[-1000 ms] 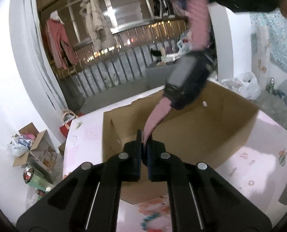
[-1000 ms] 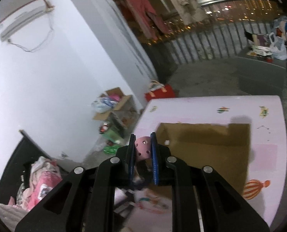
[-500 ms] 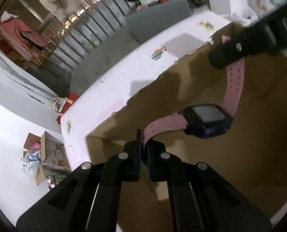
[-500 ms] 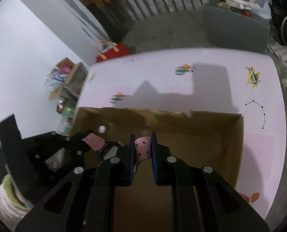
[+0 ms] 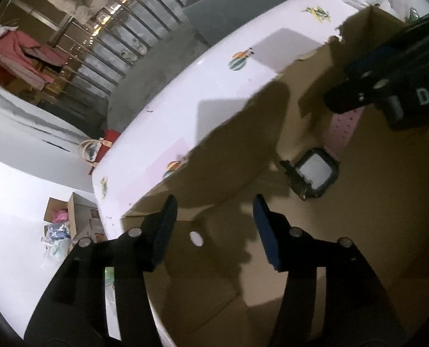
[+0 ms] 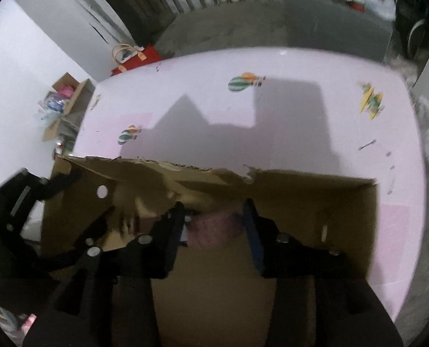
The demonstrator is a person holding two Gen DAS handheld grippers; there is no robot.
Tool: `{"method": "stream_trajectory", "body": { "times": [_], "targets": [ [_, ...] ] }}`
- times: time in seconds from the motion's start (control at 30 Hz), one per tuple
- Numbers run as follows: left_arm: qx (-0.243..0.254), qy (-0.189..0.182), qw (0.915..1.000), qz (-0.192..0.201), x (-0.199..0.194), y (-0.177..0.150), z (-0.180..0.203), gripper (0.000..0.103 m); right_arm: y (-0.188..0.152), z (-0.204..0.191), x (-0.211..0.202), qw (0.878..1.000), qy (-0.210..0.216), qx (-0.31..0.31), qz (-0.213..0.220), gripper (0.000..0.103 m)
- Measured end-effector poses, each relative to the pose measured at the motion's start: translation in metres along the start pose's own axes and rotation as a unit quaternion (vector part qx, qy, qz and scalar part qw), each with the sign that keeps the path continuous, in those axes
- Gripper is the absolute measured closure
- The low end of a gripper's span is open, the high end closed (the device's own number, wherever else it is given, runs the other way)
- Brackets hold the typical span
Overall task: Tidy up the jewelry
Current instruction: 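Lower the watch into the cardboard box and open the right gripper, then withdraw both grippers from the box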
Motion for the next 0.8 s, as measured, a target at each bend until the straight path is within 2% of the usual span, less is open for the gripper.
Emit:
{"method": "stream_trajectory", "body": {
  "times": [0.2,0.43,0.57,0.8],
  "targets": [
    [-0.04,-0.004,0.9988,0.027,-0.027,0.0,-0.023,0.05,0.011,0.008,-0.041,0.999,-0.009,-0.002,0.042,0.057],
    [-0.098,-0.014,0.9917,0.082,-0.074,-0.021,-0.053,0.048,0.009,0.025,-0.094,0.996,-0.013,0.012,0.085,0.057],
    [-0.146,-0.03,0.9822,0.114,-0.098,-0.043,-0.067,0.048,-0.003,0.026,-0.119,0.994,0.001,0.015,0.108,0.057],
    [-0.221,-0.057,0.9569,0.18,-0.149,-0.107,-0.064,0.044,-0.067,0.012,-0.172,0.982,0.023,-0.002,0.186,0.055]
  ]
}}
Point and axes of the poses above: each gripper's, at about its wrist camera, not at the fingertips, and x roughly the way its jaws point, z to its right, y to its top, the point moved 8 cm from there along x, roughly the way its jaws point, and after that the axes turned 6 degrees about z, right-handed, at the moved point
